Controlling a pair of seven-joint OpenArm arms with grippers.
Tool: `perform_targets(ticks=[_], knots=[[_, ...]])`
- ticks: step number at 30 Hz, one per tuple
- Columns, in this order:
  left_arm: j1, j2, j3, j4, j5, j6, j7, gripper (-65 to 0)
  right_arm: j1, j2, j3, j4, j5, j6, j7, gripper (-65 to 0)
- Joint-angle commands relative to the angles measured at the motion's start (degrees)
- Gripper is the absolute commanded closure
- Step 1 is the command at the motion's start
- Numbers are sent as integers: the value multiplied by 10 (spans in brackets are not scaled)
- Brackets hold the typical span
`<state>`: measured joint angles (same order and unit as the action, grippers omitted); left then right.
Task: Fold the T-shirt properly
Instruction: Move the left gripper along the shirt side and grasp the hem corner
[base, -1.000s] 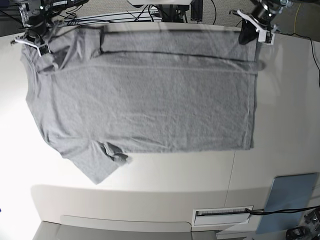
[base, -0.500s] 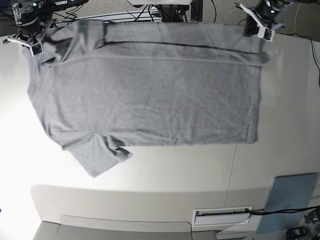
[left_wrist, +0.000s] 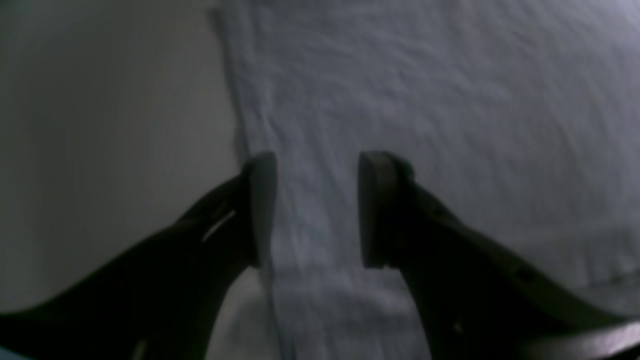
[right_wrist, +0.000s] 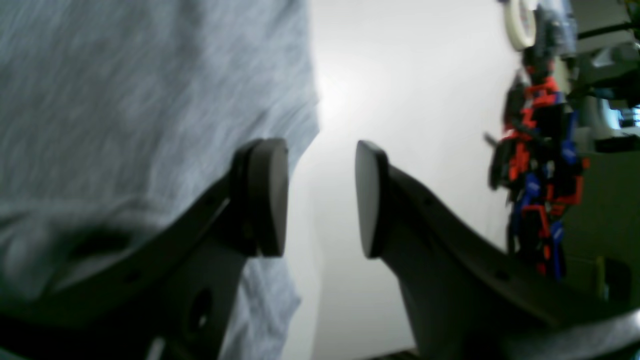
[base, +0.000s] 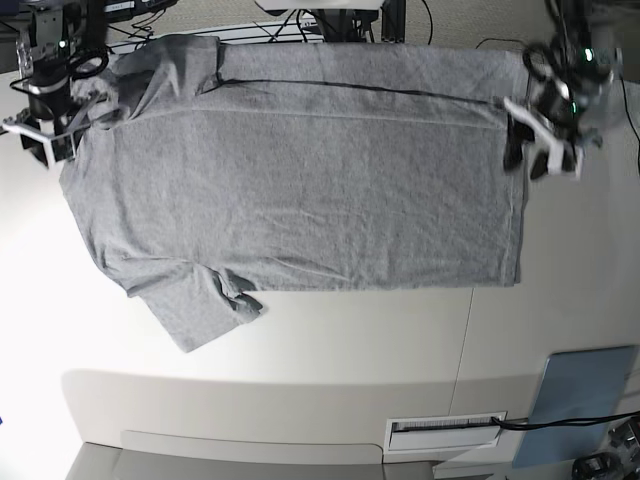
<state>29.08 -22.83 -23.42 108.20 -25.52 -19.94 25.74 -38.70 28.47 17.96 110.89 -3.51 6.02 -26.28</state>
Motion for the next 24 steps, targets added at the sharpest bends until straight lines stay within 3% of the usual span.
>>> perform_targets(ticks=[1, 7, 11, 14, 17, 19, 24], knots=[[-29, -8, -3, -8, -17, -1, -1, -276, 7, 9, 6, 9, -2, -8, 16, -228], [-188, -8, -3, -127, -52, -6, 50, -275, 56, 2, 6, 9, 68, -8, -14, -228], [-265, -9, 3, -233, -52, -6, 56, -275, 96, -24, 5, 9, 110, -8, -61, -227], [-316, -17, 45, -305, -29, -7, 52, -275, 139, -49, 4, 9, 121, -2, -105, -227], [-369, -21, 104, -358, 31, 31, 37, -275, 179, -58, 3, 8, 141, 24, -163, -227], [-405, -21, 136, -390, 50, 69, 37, -275, 186, -58, 3, 8, 155, 28, -167, -227], [-482, -20, 182, -482, 80, 82, 35, -275, 185, -58, 3, 8, 155, 28, -169, -227]])
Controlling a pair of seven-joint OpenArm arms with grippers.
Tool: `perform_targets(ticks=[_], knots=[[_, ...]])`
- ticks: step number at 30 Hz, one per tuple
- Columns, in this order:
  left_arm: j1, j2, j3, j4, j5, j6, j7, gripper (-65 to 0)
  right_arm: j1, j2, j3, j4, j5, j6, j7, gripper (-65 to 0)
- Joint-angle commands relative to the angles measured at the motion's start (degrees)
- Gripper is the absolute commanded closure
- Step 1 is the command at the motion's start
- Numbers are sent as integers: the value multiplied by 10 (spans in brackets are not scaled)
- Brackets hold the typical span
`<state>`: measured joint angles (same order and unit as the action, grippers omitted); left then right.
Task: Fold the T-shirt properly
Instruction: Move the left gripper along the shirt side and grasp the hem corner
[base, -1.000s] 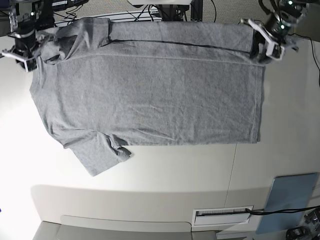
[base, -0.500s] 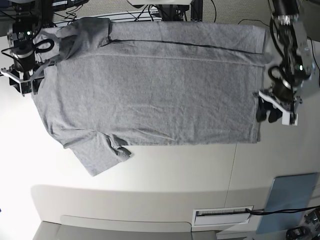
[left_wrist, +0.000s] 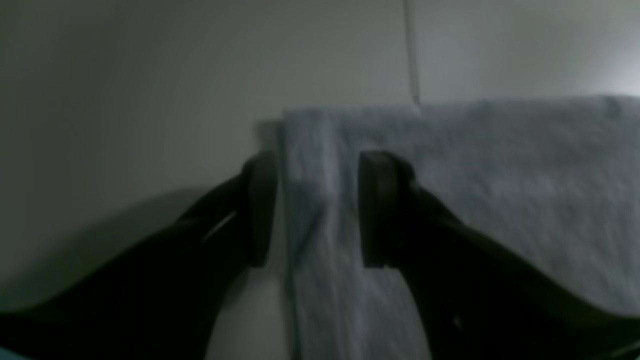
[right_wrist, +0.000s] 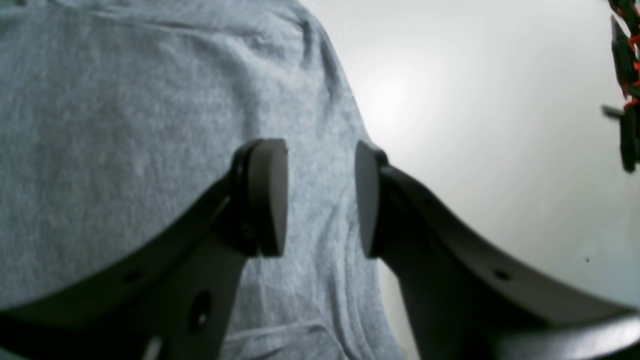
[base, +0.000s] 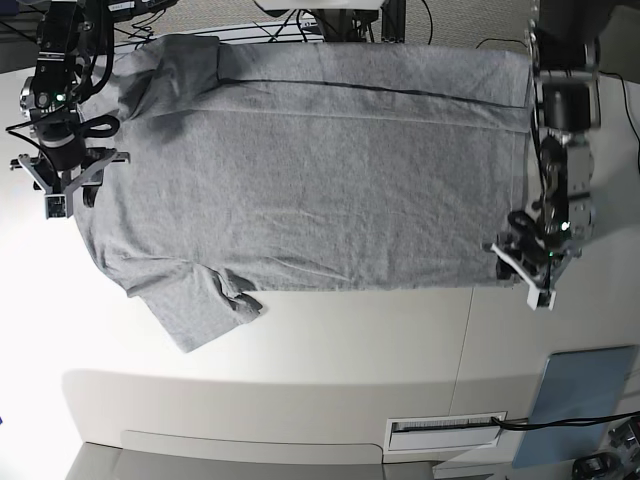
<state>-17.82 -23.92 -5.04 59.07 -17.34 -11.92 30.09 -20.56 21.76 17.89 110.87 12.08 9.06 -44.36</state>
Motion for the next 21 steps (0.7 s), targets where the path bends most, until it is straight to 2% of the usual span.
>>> perform_targets(ticks=[1, 6, 10, 12, 13, 14, 16, 18, 21], knots=[[-26, -8, 1, -11, 3, 2, -9, -276, 4, 9, 4, 8, -1, -3, 12, -227], [-79, -5, 4, -112, 10, -1, -5, -276, 4, 9, 4, 8, -1, -3, 13, -227], [-92, -4, 4, -137, 6, -90, 23, -275, 4, 9, 4, 8, -1, -3, 16, -227], [-91, -2, 4, -137, 7, -106, 25, -270, 5, 9, 4, 8, -1, -3, 30, -227], [-91, -1, 4, -137, 7, -107, 26, -237, 5, 9, 4, 8, -1, -3, 38, -227], [-91, 0, 4, -137, 7, -106, 27, -176, 6, 9, 4, 8, -1, -3, 45, -227], [-92, 0, 4, -137, 7, -106, 33, -16, 6, 9, 4, 8, -1, -2, 57, -227], [-92, 0, 4, -137, 7, -106, 34, 0, 9, 9, 4, 8, -1, -1, 60, -227], [-92, 0, 4, -137, 7, -106, 35, 0, 22, 9, 4, 6, -1, 25, 52, -227]])
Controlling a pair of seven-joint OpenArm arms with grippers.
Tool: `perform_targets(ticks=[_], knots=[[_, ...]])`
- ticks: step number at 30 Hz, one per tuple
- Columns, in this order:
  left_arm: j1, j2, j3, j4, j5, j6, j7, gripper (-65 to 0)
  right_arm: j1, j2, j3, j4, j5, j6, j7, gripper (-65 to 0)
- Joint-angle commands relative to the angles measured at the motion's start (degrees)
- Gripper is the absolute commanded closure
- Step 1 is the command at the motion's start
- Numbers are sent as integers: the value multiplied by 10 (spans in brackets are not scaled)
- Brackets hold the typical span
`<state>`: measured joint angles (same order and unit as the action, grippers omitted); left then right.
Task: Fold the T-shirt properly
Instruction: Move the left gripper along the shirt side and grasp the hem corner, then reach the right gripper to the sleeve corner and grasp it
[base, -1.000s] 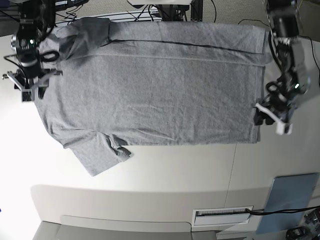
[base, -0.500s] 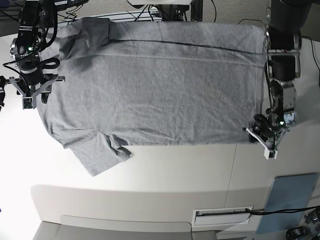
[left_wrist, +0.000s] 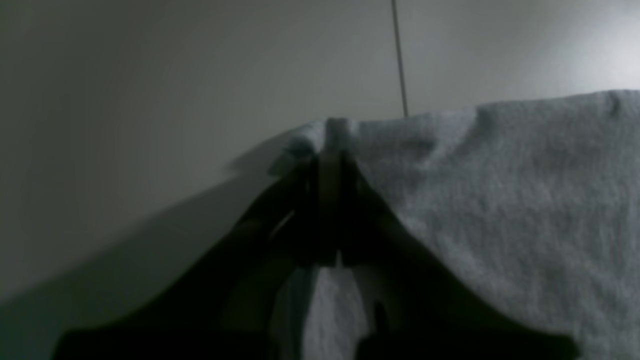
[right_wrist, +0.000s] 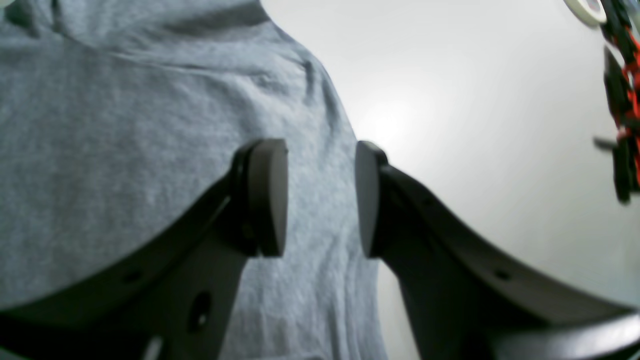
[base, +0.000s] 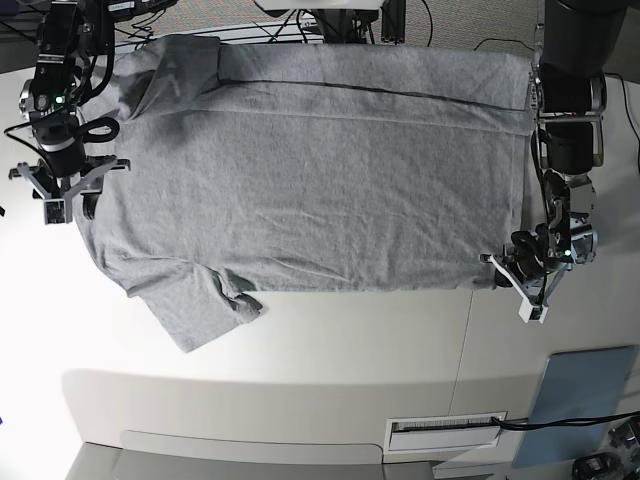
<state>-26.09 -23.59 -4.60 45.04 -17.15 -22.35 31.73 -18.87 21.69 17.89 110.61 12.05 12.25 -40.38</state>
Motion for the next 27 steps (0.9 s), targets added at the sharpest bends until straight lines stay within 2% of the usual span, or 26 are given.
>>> perform_targets(ticks=[1, 3, 6, 11, 19, 23, 27], knots=[[-9, -3, 0, 3, 5, -2, 20, 0, 14, 10, 4, 1, -1, 6, 11, -227], [-9, -3, 0, 3, 5, -2, 21, 0, 43, 10, 3, -30, 0, 26, 9, -227], [-9, -3, 0, 3, 5, -2, 33, 0, 111, 14, -18, -104, 2, 30, 1, -227], [-2, 0, 0, 2, 5, 1, 34, 0, 266, 28, -104, -270, 1, 30, -12, -227], [4, 1, 0, 2, 5, 0, 34, 0, 537, 28, -233, -595, -1, 32, -25, -227], [4, 1, 0, 2, 5, 5, 34, 0, 640, 17, -289, -760, 2, 74, 1, -227], [4, 1, 0, 2, 7, 7, 34, 0, 703, -5, -319, -894, 2, 94, 38, -227]])
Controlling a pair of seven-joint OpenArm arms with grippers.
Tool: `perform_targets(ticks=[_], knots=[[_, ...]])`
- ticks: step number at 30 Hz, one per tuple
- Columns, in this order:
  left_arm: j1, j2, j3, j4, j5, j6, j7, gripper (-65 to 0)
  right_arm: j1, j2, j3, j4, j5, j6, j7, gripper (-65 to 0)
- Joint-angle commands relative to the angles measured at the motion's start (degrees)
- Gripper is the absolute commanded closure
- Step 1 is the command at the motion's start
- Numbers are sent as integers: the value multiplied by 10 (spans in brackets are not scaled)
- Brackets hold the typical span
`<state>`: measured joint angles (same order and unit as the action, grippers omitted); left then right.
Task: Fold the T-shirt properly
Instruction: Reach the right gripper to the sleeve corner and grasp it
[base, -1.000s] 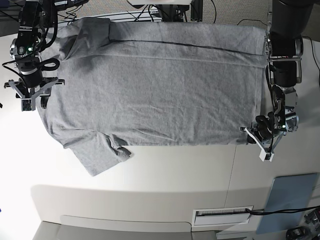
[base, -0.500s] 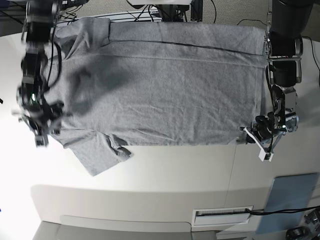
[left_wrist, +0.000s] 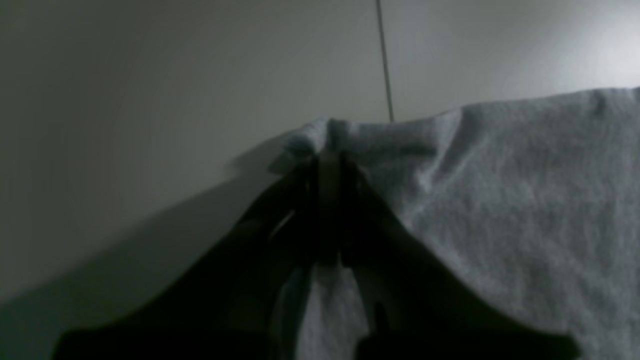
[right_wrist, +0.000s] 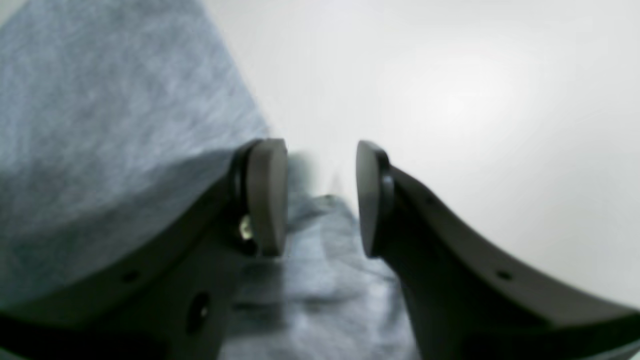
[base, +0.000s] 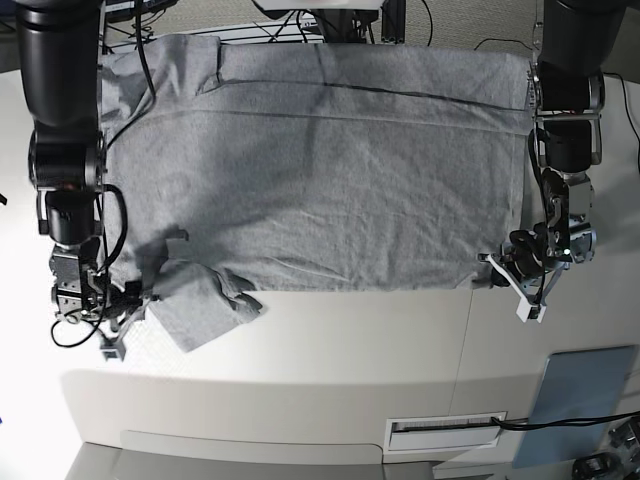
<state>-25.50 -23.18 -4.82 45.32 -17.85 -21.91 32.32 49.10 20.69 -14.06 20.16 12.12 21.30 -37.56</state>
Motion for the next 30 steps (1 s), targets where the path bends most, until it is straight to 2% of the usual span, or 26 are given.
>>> perform_targets(ticks=[1, 7, 8, 12, 13, 17, 19, 23, 26, 30], knots=[[-2, -3, 2, -1, 14, 2, 28, 0, 33, -1, -2, -16, 1, 8, 12, -227], [-2, -3, 2, -1, 14, 2, 28, 0, 37, -20, -2, -64, -2, 17, 10, -220], [-2, -3, 2, -1, 14, 2, 28, 0, 35, -21, -2, -64, -3, 17, 5, -194], [-2, -3, 2, -1, 13, 2, 28, 0, 30, -23, -2, -64, -28, 17, 26, -12], [-2, -3, 2, -1, 13, 2, 26, 0, 30, -23, -2, -64, -32, 16, 35, 0], [-2, -3, 2, -1, 12, 13, 7, 0, 33, -23, -2, -59, -34, -13, 53, 0], [-2, -3, 2, 4, 12, 29, 6, 0, 35, -21, -2, -40, -34, -16, 42, 0], [3, -5, 2, 35, 12, 28, 8, 0, 34, -18, -2, 20, -33, -16, 0, 0], [29, -5, 2, 89, 8, 29, 15, 0, 26, -18, -2, 54, -33, -16, -28, 0], [108, -10, 2, 212, -22, 68, 24, 0, -17, -12, -1, 110, -17, -17, -24, 0]])
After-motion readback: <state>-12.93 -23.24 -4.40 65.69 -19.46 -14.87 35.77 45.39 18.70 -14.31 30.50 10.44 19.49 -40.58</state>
